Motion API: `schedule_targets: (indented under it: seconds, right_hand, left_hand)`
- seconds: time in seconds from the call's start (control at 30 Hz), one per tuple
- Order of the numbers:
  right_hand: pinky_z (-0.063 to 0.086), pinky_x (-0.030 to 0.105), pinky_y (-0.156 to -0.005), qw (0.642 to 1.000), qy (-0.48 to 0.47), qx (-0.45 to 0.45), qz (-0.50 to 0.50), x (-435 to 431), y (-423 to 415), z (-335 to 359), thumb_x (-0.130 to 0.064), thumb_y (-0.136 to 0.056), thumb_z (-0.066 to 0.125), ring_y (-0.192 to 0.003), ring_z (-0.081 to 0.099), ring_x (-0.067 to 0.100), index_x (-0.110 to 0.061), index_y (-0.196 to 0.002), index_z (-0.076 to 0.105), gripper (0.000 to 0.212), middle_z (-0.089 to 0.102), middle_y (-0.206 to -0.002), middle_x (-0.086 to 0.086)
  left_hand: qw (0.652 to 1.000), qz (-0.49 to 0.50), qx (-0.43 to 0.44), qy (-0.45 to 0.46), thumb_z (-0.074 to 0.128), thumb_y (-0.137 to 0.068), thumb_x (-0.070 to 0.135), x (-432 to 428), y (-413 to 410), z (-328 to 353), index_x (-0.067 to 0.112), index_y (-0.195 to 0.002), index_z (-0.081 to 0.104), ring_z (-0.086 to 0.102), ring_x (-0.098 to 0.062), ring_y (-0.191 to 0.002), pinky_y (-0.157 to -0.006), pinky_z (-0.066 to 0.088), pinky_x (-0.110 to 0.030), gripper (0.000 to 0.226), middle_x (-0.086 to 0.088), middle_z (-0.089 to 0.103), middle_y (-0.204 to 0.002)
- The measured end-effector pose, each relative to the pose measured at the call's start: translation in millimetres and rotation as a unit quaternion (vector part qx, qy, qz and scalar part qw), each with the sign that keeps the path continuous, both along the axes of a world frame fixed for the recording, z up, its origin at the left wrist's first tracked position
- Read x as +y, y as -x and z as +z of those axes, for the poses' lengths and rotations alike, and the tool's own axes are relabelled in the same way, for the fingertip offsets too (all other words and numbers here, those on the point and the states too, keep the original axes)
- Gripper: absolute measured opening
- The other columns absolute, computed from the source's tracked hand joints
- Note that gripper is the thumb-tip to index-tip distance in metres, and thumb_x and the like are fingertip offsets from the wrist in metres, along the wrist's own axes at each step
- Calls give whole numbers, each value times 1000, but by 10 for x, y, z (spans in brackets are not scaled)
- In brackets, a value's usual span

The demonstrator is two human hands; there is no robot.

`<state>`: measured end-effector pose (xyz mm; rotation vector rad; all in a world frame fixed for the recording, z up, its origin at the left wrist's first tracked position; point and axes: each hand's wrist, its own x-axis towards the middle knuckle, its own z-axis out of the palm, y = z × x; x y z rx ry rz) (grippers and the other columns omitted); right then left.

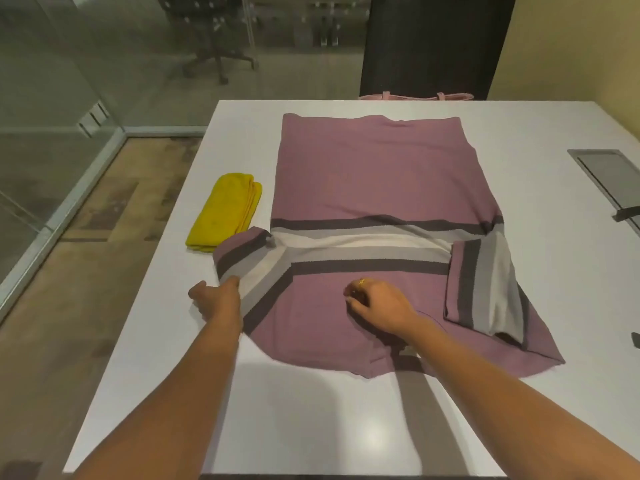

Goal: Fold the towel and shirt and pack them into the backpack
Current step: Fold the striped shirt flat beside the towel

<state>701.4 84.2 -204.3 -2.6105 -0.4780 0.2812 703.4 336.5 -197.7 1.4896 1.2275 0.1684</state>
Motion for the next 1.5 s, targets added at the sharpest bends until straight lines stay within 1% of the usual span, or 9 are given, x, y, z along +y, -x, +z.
schedule_targets:
  seconds: [0.2,0.5,0.6,0.77,0.83,1.03,1.17,1.27,1.5]
  right_hand:
    - [45,25,-82,999,-20,19,-23,8,5,-42,-28,-93,50,-96,59,20,-14,-112,61,25,64,-111,5]
    - [48,28,-71,958,-209,165,-107,53,-76,75,-33,-94,52,-72,58,15,-17,-83,64,23,66,-79,4]
    - [49,24,-65,905,-316,201,-200,61,-152,155,-37,-94,48,-64,57,13,-15,-83,64,29,67,-77,8]
    - [48,30,-56,788,-444,288,-314,-81,-214,140,-47,-94,43,-61,58,20,-9,-93,60,41,63,-69,5]
    - [48,29,-57,792,-429,290,-323,-130,-231,87,-52,-91,44,-62,59,16,-12,-96,62,44,64,-69,-1]
    - [47,24,-58,885,-265,213,-319,-3,-305,58,-50,-78,66,-65,60,14,-11,-105,56,49,63,-85,5]
    - [44,29,-81,917,-169,189,-307,140,-364,86,-29,-76,73,-105,55,26,-7,-119,51,52,55,-118,10]
    - [46,31,-74,911,-191,175,-322,145,-374,90,-15,-76,67,-83,53,22,-11,-87,54,18,58,-93,8]
    - [40,30,-64,940,-113,204,-250,-86,-306,66,-21,-74,62,-66,47,20,-16,-62,43,23,49,-65,3]
  left_hand:
    - [971,-91,10,219,71,-78,24,104,-35,64,8,-91,58,52,-21,-66,-49,49,-19,25,-10,56,-81]
    - [964,-233,-127,-25,66,-76,27,-437,-42,437,2,-111,59,61,-31,-99,-87,50,-38,45,-14,65,-107]
    - [880,-403,-172,-184,62,-82,10,-805,28,519,10,-100,56,54,-17,-90,-77,39,-26,19,-4,58,-101]
    - [648,-696,-106,-291,59,-80,4,-1103,210,154,9,-92,62,57,-23,-96,-84,47,-32,13,-7,57,-105]
    - [623,-722,-98,-284,57,-80,1,-1130,291,52,8,-94,63,56,-23,-98,-88,47,-34,16,-7,56,-106]
    - [731,-598,-66,-323,74,-75,33,-1038,316,-56,13,-120,44,45,-18,-114,-98,41,-26,57,-4,41,-124]
    - [719,-630,-31,-292,68,-82,26,-1033,285,-70,13,-123,45,52,-21,-112,-97,42,-28,49,-6,51,-122]
    - [698,-662,-71,-263,55,-85,2,-1027,265,-42,10,-114,54,57,-20,-94,-81,42,-18,30,-5,59,-102]
    - [612,-767,-58,-182,56,-76,-5,-965,167,34,7,-90,62,44,-6,-63,-57,34,-12,19,-1,53,-78]
